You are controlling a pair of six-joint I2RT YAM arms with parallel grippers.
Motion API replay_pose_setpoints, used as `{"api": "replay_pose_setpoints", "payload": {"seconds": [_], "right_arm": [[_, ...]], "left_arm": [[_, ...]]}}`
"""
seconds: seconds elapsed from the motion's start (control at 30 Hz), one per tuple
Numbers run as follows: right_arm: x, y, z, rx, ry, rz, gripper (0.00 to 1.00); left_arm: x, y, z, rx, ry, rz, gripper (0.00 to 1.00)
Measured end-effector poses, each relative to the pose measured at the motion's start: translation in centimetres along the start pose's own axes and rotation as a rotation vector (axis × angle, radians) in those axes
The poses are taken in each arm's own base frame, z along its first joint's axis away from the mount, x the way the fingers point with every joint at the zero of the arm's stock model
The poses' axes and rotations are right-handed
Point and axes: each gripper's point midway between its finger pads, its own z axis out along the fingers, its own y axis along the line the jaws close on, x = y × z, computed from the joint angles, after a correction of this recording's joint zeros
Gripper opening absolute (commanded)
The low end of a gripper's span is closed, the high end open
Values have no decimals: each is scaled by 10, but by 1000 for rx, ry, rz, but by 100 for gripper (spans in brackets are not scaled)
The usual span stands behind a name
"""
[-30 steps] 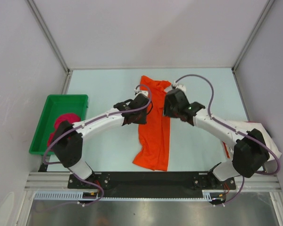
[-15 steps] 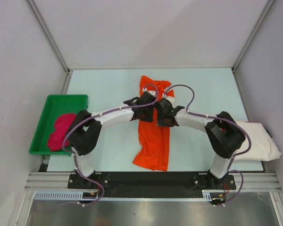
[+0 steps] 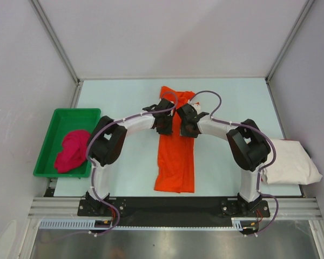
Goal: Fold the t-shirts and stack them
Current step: Rotate the tshirt 90 degrees, then grab the bottom of the folded rectangular tshirt with both arms
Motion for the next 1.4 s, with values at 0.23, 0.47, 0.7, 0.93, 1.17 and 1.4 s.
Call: {"api": "replay_pose_setpoints", "payload": {"seconds": [0.23, 0.47, 0.7, 0.93, 1.17, 1.4], "right_arm": [[-20, -3, 11, 13, 5, 34, 43], [-31, -9, 13, 11, -20, 14, 63], [-51, 2, -43, -19, -127, -14, 63], [-16, 6, -127, -102, -230, -17, 58], [94, -47, -118, 16, -75, -22, 54], [158, -69, -121, 59, -2, -28, 54]], "left_arm": [[-22, 2, 12, 31, 19, -42, 21], [-31, 19, 7, 27, 0, -79, 35], [-49, 15, -77, 51, -152, -85, 35], [-3, -11, -165, 130, -319, -32, 33], [120, -9, -140, 76, -143, 39, 27], [173, 21, -135, 11, -116, -34, 27]]}}
